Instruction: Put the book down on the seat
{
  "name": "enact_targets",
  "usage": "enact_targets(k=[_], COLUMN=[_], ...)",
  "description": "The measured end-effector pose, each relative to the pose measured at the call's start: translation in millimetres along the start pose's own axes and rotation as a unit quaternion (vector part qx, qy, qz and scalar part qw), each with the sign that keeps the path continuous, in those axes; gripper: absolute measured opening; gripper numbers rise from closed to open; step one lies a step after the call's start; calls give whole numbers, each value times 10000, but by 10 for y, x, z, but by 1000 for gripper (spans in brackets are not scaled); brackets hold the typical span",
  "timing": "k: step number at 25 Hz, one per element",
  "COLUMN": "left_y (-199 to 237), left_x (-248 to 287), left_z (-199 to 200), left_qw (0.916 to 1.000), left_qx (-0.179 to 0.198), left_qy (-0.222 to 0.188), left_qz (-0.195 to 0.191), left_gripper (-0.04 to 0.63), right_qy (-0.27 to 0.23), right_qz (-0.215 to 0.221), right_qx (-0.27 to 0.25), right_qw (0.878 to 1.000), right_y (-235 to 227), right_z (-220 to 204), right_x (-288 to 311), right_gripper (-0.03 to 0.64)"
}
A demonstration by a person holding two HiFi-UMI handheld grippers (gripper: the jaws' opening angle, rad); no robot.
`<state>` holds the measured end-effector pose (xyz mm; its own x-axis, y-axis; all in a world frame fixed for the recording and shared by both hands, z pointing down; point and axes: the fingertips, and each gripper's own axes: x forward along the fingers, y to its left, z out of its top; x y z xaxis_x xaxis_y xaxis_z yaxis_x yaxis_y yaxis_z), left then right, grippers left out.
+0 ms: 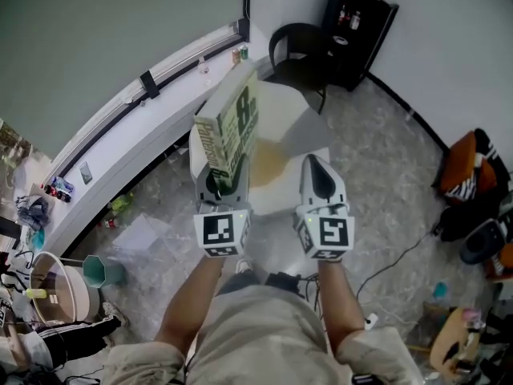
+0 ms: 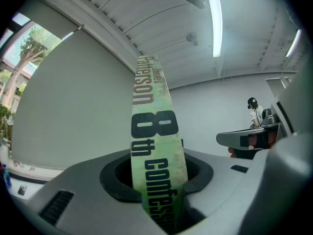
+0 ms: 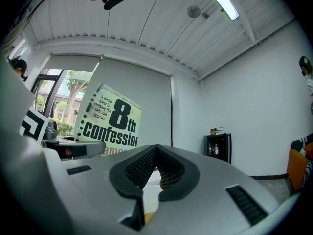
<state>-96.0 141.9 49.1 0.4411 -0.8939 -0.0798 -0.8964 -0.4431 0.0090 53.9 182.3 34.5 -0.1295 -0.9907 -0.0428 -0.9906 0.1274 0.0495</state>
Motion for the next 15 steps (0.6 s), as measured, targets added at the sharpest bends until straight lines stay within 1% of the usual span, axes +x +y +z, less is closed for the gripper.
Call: enact_targets(k=[4,7,12,15], left_y=[283,432,525,509], left_x=[259,415,621,770], left_z=[-35,-86,-154,-228], left_qw=[10000,9999,9997,9996], left_qx=[-3,-29,-79,-85], left_qy=[13,39,83,146], left_qz=[-76,-132,-196,-243], left_gripper=[171,172,171,172], right_qy=[73,73,141,117], right_qz=[-109,-89,-177,-173], right_qx=[-42,-58,-84,-71], right_qw=[9999,9999,9997,9998], right_y=[89,161,124,44], right_z=[-3,-46,-110,-141], right_x=[347,537,750,865], right_gripper=[3,3,3,3])
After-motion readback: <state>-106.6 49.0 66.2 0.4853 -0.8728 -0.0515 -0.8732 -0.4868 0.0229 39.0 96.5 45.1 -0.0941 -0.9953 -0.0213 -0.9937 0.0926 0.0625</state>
